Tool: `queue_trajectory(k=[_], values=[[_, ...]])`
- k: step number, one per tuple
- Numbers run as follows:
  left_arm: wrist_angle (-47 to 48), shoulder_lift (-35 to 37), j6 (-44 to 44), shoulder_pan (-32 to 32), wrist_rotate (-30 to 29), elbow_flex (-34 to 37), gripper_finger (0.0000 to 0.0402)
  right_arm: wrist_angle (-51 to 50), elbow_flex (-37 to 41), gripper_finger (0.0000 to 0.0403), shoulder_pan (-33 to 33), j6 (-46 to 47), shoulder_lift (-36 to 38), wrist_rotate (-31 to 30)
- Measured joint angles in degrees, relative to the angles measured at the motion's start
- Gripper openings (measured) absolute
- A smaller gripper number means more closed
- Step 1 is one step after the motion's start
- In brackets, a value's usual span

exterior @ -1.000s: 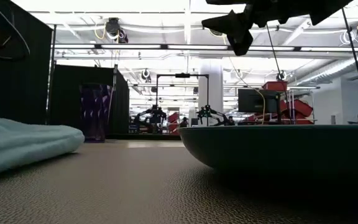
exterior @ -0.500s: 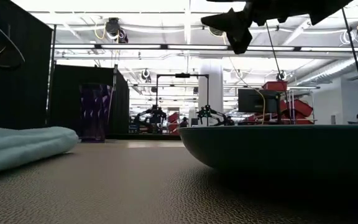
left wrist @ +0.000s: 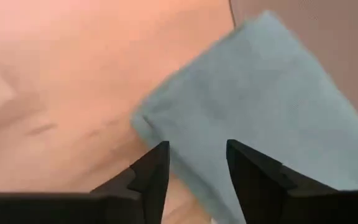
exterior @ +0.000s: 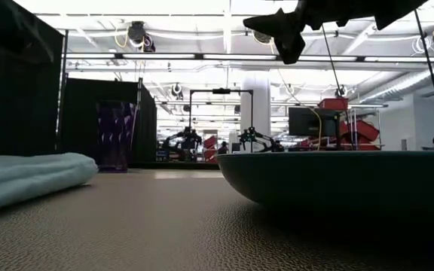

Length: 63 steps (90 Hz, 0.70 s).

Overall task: Set table place
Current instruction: Move the blue napkin to the bottom left of the table

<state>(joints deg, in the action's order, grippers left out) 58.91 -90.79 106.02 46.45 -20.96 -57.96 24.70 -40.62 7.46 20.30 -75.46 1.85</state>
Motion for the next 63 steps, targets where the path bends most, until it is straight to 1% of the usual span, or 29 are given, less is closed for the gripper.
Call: queue_trajectory(k=[6, 11, 16, 21, 27, 34, 43, 53, 63], values=[[2.26, 1.63, -0.07, 0.02, 0.33, -1.87, 0.0144, -0.12, 0.0, 0.0183, 0.0, 0.02, 0.0, 0.0], [0.88, 2.48, -0.45, 0.29, -0.66, -2.54, 0.0144, -0.37, -0.02, 0.0183, 0.0, 0.02, 0.0, -0.02], [-4.32, 2.63, -1.94, 0.88, -3.61, -2.58, 0.0144, -1.02, 0.0, 0.0183, 0.03, 0.16, 0.0, 0.0], [-12.11, 2.06, -4.58, 1.38, -6.36, -2.25, 0.0144, -2.26, 0.0, 0.0183, 0.15, 0.73, 0.0, 0.0], [-19.0, 0.43, -7.57, 1.04, -6.7, -1.72, 0.0144, -3.84, 0.0, 0.0183, 0.36, 1.72, 0.0, 0.0], [-23.89, -2.0, -10.22, 0.22, -7.14, -1.66, 0.0144, -6.24, 0.01, 0.0183, 1.09, 3.06, 0.0, -0.03], [-23.29, -4.4, -10.85, -0.97, -9.17, -1.64, 0.0144, -7.42, 0.02, 0.0183, 2.59, 4.19, 0.0, -0.1], [-20.56, -6.83, -11.08, -2.74, -9.15, -1.57, 0.0144, -7.59, 0.02, 0.0183, 4.53, 4.52, 0.0, -0.22], [-21.16, -8.7, -13.8, -4.42, -9.18, -1.57, 0.0144, -7.91, 0.02, 0.0183, 6.65, 5.13, 0.0, -0.31]])
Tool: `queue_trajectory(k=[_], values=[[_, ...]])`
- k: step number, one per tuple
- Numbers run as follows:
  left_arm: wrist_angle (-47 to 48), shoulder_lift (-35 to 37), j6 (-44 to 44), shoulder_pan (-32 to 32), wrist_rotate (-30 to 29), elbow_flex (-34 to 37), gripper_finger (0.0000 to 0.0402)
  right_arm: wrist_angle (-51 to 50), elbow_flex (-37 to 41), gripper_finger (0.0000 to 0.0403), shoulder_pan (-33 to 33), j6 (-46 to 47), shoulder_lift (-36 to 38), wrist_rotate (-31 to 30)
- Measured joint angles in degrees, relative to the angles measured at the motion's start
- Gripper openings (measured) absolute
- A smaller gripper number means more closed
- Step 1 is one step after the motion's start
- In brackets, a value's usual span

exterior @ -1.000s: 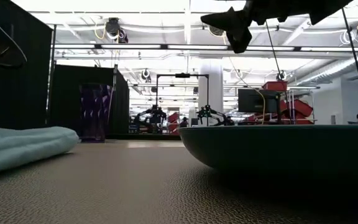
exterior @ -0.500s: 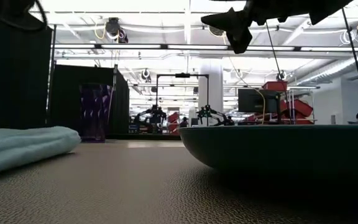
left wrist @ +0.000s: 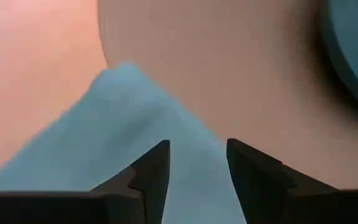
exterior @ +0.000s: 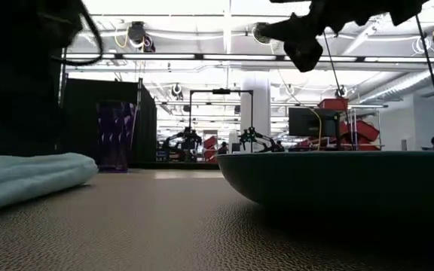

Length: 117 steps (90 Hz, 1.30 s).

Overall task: Set table place
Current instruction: Move the blue napkin to the bottom left of the table

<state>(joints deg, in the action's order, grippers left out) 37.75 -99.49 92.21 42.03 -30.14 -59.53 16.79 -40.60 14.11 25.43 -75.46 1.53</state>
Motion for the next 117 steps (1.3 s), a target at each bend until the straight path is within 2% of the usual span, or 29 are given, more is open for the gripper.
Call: queue_trajectory(k=[25, 61, 82, 101, 117], values=[[-3.25, -3.79, -5.66, -2.3, 3.06, 0.0, 0.0144, -2.87, 0.0, 0.0183, 3.93, 2.0, 0.0, -7.84], [-6.74, -4.91, -8.98, -2.31, 2.2, -0.02, 0.0144, -3.46, 0.0, 0.0183, 7.45, 5.44, 0.0, -7.76], [-10.72, -5.15, -10.19, -2.27, 1.83, -0.04, 0.0144, -3.33, 0.0, 0.0183, 7.39, 5.88, 0.0, -7.77], [-8.39, -3.94, -7.64, -1.92, -1.49, -0.04, 0.0144, -3.32, 0.0, 0.0183, 7.39, 5.88, 0.0, -7.77], [-5.06, -3.82, -5.67, -2.85, -1.45, -0.07, 0.0144, -3.32, 0.0, 0.0183, 7.39, 5.62, 0.0, -7.77]])
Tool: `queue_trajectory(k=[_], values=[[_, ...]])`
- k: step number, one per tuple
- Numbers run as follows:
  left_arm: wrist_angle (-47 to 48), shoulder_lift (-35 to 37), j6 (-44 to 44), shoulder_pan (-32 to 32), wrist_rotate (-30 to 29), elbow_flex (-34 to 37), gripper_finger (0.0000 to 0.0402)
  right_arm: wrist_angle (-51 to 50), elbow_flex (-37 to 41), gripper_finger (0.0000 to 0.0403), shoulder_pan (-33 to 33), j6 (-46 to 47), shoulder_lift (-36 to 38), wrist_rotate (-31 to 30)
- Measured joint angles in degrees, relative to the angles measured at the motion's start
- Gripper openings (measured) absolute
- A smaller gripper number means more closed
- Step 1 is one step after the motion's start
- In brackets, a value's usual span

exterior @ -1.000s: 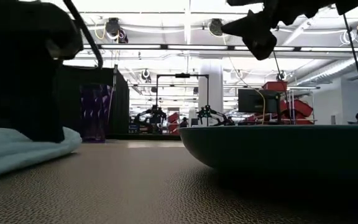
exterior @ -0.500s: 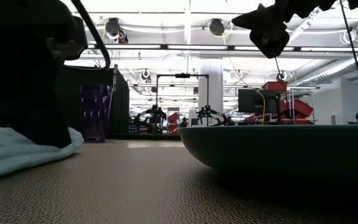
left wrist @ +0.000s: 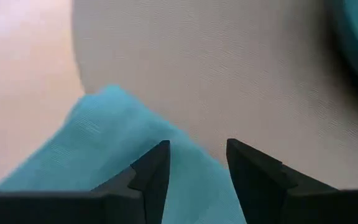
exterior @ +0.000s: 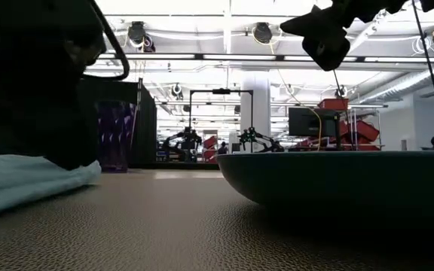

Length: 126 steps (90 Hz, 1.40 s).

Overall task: Set table place
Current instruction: Move the blue napkin to the bottom left of the table, then move the iridescent knife to the bottom right of the table

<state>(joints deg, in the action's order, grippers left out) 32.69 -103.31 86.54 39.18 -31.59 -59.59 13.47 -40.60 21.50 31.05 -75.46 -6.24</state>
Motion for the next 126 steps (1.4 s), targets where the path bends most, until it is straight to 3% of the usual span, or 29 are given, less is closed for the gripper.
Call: queue_trajectory(k=[40, 93, 112, 126], values=[[0.17, -2.21, -2.41, -3.33, 4.63, -0.02, 0.0143, -0.08, -0.02, 0.0183, 0.0, -0.34, 0.0, 0.26], [-4.68, -2.27, -5.07, -1.62, 4.5, -0.7, 0.0143, -0.11, -0.02, 0.0183, -0.02, -0.63, 0.0, 0.28], [-4.8, -1.64, -9.18, -0.9, -2.51, -2.29, 0.0143, -0.09, -0.02, 0.0183, -0.17, -0.66, 0.0, 0.04], [7.28, 1.32, -11.48, -1.86, -5.74, -6.42, 0.0143, 0.0, -0.02, 0.0183, -0.7, -0.66, 0.0, -0.09]])
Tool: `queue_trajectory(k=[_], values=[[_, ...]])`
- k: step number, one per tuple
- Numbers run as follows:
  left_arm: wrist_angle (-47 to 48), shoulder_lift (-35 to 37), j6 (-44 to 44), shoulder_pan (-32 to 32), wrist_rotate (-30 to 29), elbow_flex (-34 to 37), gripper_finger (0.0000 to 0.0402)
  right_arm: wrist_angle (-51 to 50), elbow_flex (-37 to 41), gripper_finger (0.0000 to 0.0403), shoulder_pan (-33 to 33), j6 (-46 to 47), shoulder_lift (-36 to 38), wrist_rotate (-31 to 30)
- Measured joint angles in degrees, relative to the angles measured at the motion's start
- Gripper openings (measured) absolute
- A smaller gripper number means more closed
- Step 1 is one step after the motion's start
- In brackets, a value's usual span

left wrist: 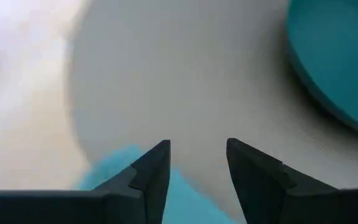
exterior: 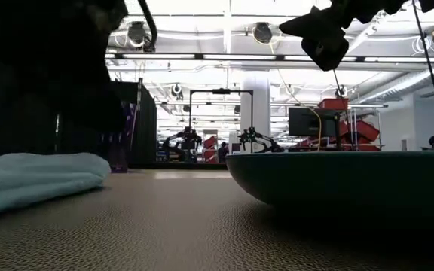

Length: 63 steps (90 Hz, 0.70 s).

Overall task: Set table place
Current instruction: Move the iridescent knife to the bottom right of the table

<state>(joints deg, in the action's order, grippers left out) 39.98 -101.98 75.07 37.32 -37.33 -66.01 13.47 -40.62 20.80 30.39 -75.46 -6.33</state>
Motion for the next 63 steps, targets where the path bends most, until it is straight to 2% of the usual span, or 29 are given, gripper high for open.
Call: queue_trajectory(k=[14, 28, 34, 48, 63], values=[[19.98, 5.45, -1.62, -2.6, 0.21, -3.8, 0.0143, -0.67, -0.02, 0.0183, -2.05, -0.25, 0.02, 0.2], [34.94, 13.1, -5.86, -8.19, 4.35, -3.59, 0.0143, -5.95, -0.04, 0.0183, -4.81, -4.06, 0.02, 0.49], [36.06, 17.27, -8.81, -11.43, 5.58, -2.47, 0.0143, -7.53, -0.04, 0.0183, -6.31, -8.39, 0.02, 2.13], [34.23, 26.4, -13.98, -19.88, 6.87, 0.76, 0.0143, -8.73, -0.04, 0.0183, -12.39, -15.99, 0.02, 12.05], [34.02, 32.76, -14.73, -24.73, 6.74, 2.94, 0.0143, -8.6, -0.04, 0.017, -24.22, -18.3, -0.06, 21.88]])
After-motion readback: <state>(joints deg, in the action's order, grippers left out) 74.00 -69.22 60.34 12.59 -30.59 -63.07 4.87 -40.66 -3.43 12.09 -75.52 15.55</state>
